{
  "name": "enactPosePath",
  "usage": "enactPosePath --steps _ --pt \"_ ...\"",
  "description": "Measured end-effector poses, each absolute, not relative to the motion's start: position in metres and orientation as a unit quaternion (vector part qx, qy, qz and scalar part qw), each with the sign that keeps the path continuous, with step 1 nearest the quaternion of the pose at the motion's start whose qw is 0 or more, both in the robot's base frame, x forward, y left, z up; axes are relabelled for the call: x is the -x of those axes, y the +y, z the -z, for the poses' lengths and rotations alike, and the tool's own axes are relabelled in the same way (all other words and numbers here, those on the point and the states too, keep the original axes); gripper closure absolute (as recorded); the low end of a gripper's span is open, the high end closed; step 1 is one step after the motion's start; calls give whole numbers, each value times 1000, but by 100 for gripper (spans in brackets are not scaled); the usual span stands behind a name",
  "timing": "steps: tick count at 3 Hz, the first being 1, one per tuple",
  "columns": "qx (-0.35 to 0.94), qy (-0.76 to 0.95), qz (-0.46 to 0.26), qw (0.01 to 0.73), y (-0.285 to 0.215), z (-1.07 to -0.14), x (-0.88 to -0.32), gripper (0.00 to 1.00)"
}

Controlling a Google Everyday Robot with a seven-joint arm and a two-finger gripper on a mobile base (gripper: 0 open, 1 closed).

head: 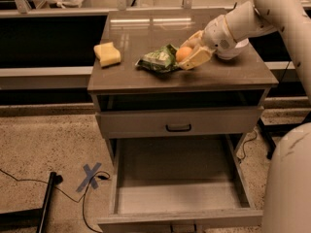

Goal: Place orange into middle drawer

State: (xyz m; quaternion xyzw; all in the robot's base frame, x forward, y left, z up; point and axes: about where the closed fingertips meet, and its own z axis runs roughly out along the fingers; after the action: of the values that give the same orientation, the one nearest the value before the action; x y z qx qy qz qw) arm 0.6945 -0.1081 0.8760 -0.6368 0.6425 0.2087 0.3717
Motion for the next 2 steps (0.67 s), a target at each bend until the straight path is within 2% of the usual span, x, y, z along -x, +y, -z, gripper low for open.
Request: enactPosePath --steps 2 --pt "599 654 -193 421 -146 -939 -621 100"
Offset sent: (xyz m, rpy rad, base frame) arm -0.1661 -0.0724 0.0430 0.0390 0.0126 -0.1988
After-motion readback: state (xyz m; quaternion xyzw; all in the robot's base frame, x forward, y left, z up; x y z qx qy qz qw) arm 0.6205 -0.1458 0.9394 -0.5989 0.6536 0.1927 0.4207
